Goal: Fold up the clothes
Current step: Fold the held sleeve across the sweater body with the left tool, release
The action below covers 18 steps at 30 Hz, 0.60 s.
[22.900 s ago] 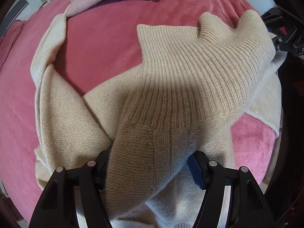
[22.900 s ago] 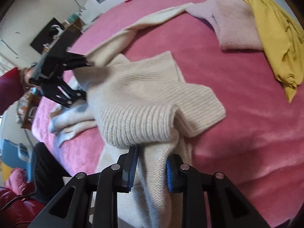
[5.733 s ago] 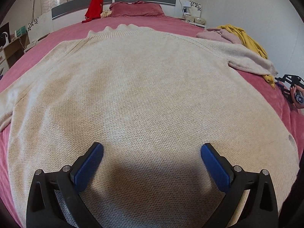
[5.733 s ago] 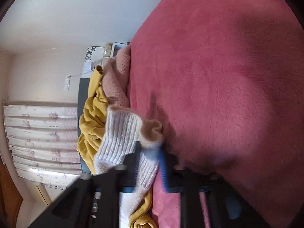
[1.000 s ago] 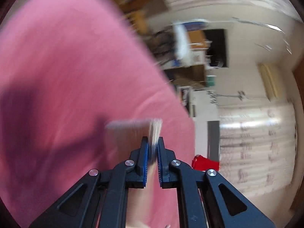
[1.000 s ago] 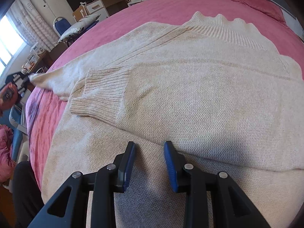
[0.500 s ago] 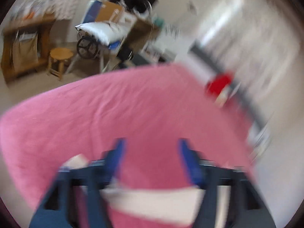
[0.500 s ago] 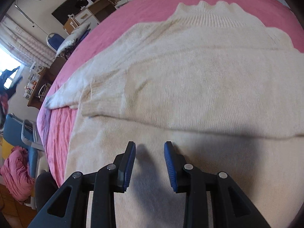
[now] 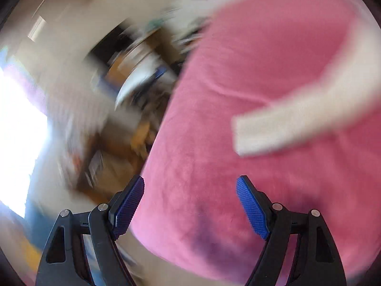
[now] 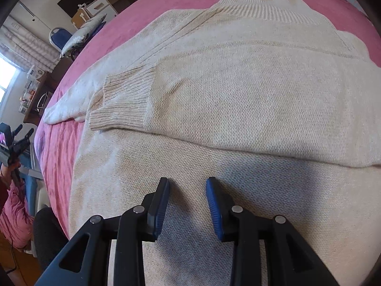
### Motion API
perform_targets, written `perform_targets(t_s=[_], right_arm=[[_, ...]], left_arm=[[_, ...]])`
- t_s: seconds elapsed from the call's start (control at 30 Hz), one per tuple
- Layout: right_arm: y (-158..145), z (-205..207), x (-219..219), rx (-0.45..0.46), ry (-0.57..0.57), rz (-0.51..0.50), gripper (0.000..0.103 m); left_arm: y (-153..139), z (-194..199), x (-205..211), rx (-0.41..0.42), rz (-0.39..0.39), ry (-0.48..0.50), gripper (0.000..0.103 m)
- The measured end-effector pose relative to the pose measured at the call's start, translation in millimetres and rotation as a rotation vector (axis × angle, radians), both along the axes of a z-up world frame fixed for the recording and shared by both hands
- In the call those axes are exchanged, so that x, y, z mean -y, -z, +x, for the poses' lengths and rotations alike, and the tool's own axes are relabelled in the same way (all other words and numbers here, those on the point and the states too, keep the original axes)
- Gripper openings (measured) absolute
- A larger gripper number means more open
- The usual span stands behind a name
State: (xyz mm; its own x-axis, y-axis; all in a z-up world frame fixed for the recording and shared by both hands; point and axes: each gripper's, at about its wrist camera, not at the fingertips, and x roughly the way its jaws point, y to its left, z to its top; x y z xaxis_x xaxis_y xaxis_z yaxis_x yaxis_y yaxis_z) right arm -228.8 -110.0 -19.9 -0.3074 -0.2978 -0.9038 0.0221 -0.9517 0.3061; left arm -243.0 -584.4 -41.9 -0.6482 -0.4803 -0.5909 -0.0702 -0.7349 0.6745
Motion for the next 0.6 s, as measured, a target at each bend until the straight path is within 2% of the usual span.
perform_targets(t_s=[0.07, 0.13, 0.2, 0.3, 0.37, 0.43, 0.47, 0.5, 0.53, 0.6], right_arm=[[1, -2, 7, 0.0, 0.004, 0.017, 0.033], [1, -3, 10, 0.004, 0.006, 0.031, 0.034], [1, -4, 12, 0.014, 0.007, 0.041, 0.034], [2, -6, 12, 0.023, 0.017, 0.037, 0.034], [2, -6, 13, 0.024, 0.021, 0.036, 0.034], [3, -6, 14, 0.021, 0.022, 0.037, 0.034], [3, -6, 13, 0.018, 0.021, 0.037, 0.034], [4, -5, 13, 0.016, 0.02, 0.037, 0.034], [4, -5, 13, 0.015, 0.021, 0.034, 0.034], [6, -6, 12, 0.016, 0.02, 0.028, 0.034]], left_arm=[[11, -1, -11, 0.015, -0.092, 0.095, 0.08], [13, -6, -21, -0.02, -0.108, 0.167, 0.08], [21, -16, -28, -0.008, -0.125, 0.229, 0.08], [38, -32, -37, 0.073, -0.18, 0.322, 0.08], [44, -44, -39, 0.118, -0.176, 0.345, 0.08], [48, -61, -28, 0.158, -0.107, 0.3, 0.079], [48, -70, -21, 0.172, -0.063, 0.274, 0.072], [44, -78, -18, 0.214, 0.003, 0.248, 0.035], [39, -86, -14, 0.257, 0.071, 0.222, 0.005], [31, -96, -7, 0.36, 0.203, 0.177, 0.005]])
